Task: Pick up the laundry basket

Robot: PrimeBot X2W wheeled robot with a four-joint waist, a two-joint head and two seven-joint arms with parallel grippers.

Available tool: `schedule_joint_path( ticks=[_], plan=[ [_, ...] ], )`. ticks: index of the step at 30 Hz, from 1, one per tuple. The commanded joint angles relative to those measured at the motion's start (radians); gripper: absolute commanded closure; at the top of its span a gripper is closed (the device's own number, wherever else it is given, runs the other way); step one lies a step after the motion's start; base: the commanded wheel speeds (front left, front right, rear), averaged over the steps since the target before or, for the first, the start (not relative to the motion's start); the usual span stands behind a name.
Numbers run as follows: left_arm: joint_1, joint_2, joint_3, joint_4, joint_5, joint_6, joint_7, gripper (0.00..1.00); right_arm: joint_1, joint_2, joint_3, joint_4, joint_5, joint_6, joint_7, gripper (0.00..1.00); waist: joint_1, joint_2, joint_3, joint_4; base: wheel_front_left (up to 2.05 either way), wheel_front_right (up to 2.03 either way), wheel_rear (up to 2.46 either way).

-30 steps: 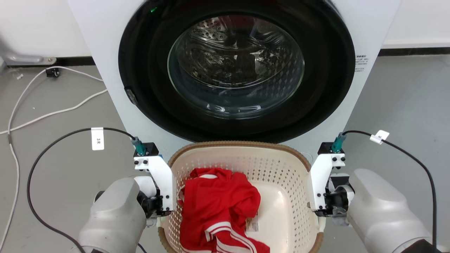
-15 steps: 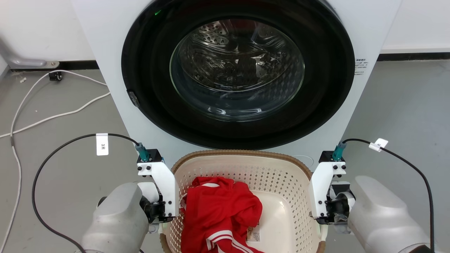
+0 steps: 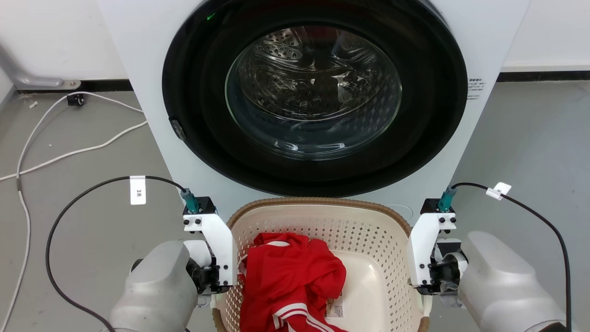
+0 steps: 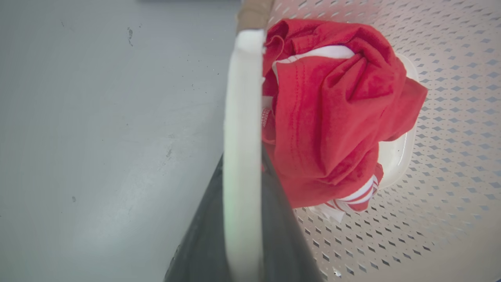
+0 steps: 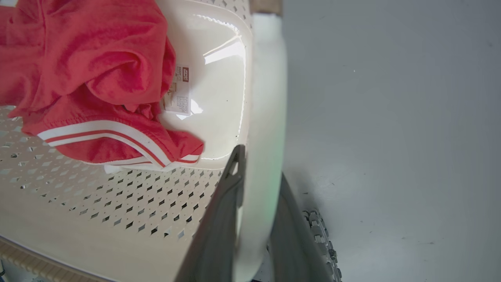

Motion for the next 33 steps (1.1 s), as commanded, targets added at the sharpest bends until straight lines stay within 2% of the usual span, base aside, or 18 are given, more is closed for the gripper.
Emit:
schedule_joint_path(
  ticks=[1, 33],
  plan=[
    [-0.002, -0.005, -0.002, -0.003, -0.003, 0.002, 0.002, 1.00, 0.005, 0.002, -0.002, -0.002, -0.008, 0.004, 0.001, 1.00, 0.0000, 0.0000, 0.000, -0.001, 0.00, 0.00, 0.00],
    [0.011, -0.009, -0.027, -0.002, -0.036, 0.001, 0.021, 1.00, 0.014, 0.014, -0.044, -0.002, -0.036, 0.004, 0.009, 1.00, 0.0000, 0.0000, -0.001, 0.006, 0.00, 0.00, 0.00]
  ],
)
